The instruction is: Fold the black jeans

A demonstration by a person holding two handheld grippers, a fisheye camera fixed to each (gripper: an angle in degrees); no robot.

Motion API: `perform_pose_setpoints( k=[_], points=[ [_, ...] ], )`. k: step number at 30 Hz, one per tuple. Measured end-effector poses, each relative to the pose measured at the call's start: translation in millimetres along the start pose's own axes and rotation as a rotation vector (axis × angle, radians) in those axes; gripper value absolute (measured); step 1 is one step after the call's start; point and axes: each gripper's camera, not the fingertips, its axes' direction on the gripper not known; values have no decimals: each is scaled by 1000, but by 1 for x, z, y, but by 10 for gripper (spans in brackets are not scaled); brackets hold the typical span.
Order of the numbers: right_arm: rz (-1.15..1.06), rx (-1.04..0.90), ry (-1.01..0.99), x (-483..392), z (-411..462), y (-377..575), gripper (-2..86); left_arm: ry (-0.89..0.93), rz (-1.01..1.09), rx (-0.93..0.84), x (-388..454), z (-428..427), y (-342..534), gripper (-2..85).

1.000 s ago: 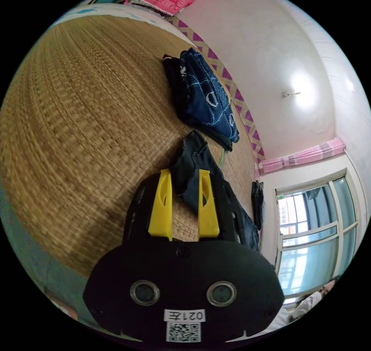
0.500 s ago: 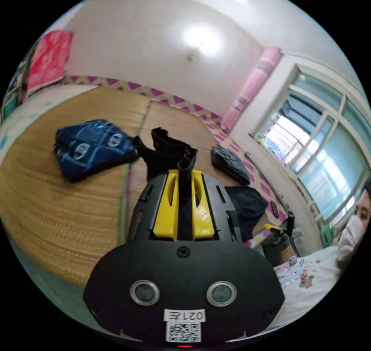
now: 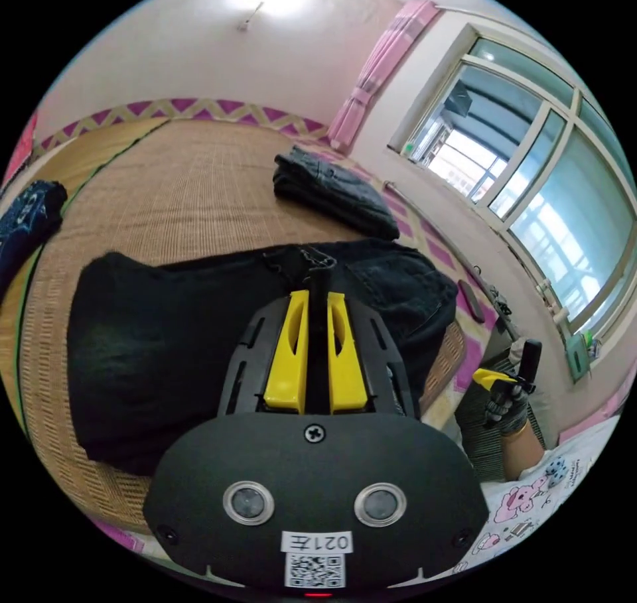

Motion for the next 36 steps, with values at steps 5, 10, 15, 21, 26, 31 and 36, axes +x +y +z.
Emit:
perform_pose_setpoints(
  k=[5,10,15,21,26,31,36],
  points=[
    [49,51,10,19,-14,-9,63,36,2,-153,17,73,22,47],
    [216,215,114,46,-47,-28,96,151,11,-137,19,68,36,56],
    [452,382,165,103,-78,-57,141,264,91,-72,27,41,62,42],
    [602,423,128,153,-76,-93,151,296,52,-5,15,-4,94,-5],
    [654,391,67,173,-58,-116,144,288,-11,54,-6,-43,116,-9],
    [618,390,-20,191,-35,-129,124,287,-47,85,-20,-65,130,-9],
    [519,345,59,158,-20,-142,73,305,-98,80,-40,-77,141,-10]
  ],
)
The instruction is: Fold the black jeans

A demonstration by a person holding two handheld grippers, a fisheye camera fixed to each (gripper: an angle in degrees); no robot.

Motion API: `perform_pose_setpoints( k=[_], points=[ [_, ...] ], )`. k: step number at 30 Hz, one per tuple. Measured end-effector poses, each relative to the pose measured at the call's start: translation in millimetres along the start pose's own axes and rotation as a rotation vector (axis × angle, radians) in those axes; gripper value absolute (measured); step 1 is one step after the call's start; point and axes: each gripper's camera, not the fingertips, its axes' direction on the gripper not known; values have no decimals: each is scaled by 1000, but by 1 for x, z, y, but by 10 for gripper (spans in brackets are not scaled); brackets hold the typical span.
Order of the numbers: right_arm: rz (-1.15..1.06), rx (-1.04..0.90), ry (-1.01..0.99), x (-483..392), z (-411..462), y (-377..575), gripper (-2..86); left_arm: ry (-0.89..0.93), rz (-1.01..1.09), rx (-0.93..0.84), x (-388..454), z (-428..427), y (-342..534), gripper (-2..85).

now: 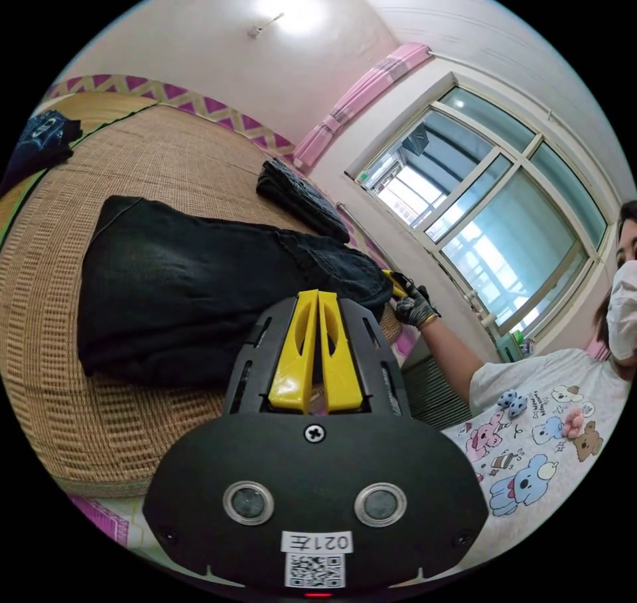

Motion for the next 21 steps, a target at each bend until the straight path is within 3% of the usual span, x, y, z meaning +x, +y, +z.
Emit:
perform_pose_setpoints(
  k=[7,12,15,19,21],
  points=[
    [-563,-74,183,-228,55,56,70,-10,-15,29,-20,-49,11,-10],
    [-1066,-197,361,-389,209,197,66,20,-61,78,-41,-92,19,-9],
    [-1241,-252,384,-421,306,282,63,9,-80,108,-51,-123,26,-10],
    [-1305,-384,367,-407,414,371,63,-37,-105,137,-65,-166,37,-10],
    [-1311,-574,411,-368,481,423,67,-50,-122,141,-73,-181,42,-10]
  ],
)
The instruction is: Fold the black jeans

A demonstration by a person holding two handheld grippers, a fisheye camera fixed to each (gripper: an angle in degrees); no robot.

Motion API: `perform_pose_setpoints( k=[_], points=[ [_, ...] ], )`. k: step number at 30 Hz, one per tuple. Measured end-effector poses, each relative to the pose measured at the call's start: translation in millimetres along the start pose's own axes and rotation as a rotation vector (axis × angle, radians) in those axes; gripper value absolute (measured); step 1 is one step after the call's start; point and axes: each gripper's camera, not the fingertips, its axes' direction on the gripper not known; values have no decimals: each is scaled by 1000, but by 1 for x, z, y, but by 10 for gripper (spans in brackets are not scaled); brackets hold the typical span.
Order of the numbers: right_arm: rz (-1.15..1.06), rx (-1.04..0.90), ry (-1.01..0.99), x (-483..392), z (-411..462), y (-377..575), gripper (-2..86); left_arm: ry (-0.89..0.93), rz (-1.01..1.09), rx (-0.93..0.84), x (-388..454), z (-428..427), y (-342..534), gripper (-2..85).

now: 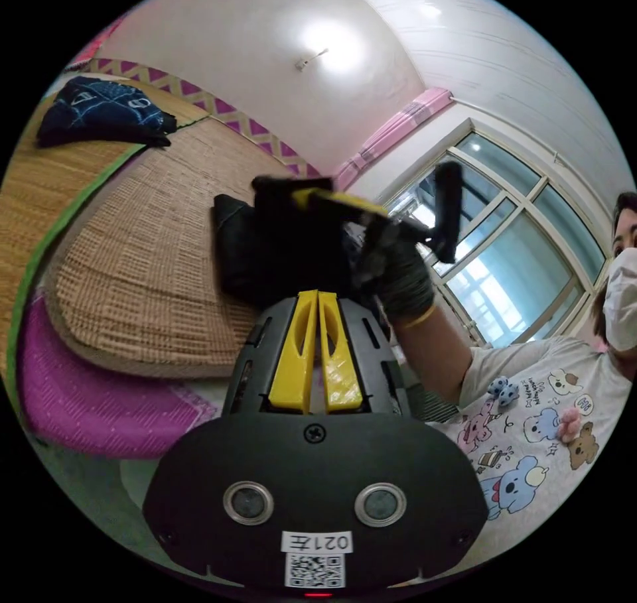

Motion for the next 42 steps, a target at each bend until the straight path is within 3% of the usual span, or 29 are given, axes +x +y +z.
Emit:
perform_pose_setpoints(
  k=[4,7,11,15,19,23,26,29,31,34,38,42],
  points=[
    [75,91,-124,4,-8,14,88,-26,-22,15,-18,-29,-1,-10],
    [112,167,-327,39,-44,25,69,-2,-16,50,-24,-41,-11,-10],
    [175,111,-146,72,-35,46,8,12,61,85,-14,-35,-51,-10],
    [132,-133,-255,51,43,64,-3,-87,140,49,-6,-6,-95,-10],
    [106,-81,-210,49,37,83,-5,-260,83,-198,-35,39,-114,-9],
    [180,-4,-121,83,3,125,-4,-291,101,-198,-45,34,-117,-9],
    [226,-112,-171,99,25,155,0,-344,133,-217,-43,36,-126,-9],
    [236,-83,-211,117,10,168,15,-308,110,-186,-48,24,-137,-8],
    [292,21,-180,140,-15,178,33,-233,121,-68,-47,-2,-146,-5],
    [469,119,-153,204,-37,197,78,-285,54,40,-59,-34,-170,23],
    [692,110,-437,304,6,217,133,-84,-159,-86,-132,-25,-206,132],
    [796,81,-671,358,60,227,137,-38,-194,-231,-166,-3,-222,151]
  ],
)
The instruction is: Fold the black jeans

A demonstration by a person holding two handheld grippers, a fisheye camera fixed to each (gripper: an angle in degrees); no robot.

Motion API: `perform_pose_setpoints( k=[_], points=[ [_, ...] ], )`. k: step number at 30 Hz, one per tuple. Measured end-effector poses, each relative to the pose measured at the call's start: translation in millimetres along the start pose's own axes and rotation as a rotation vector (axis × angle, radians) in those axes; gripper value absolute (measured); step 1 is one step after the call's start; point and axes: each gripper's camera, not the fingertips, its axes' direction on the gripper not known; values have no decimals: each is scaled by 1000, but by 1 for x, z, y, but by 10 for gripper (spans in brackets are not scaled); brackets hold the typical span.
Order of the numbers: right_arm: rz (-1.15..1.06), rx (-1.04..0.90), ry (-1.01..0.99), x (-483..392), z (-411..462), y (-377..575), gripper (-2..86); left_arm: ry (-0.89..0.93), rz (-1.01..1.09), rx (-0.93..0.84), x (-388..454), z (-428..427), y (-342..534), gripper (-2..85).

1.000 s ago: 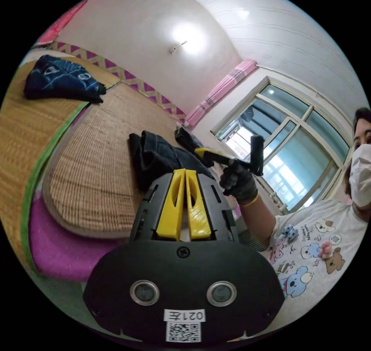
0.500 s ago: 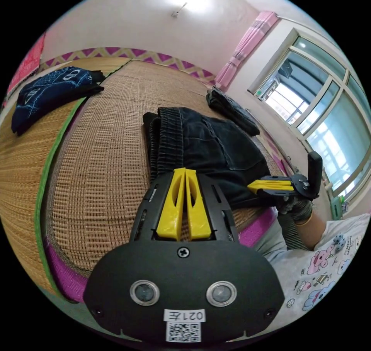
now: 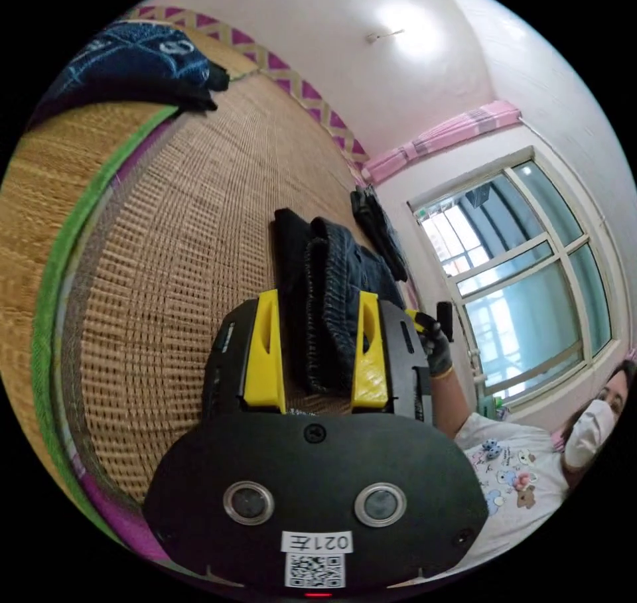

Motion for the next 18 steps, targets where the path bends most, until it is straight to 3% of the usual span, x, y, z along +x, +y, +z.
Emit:
perform_pose_setpoints(
  k=[5,10,18],
  points=[
    [40,-81,-121,25,17,-32,109,-8,35,-90,-3,6,-33,117],
    [42,-125,-104,28,23,-46,63,0,52,-93,5,-7,-47,64],
    [-301,-187,-50,-117,62,-143,57,19,146,118,20,-139,-87,57]
  ],
)
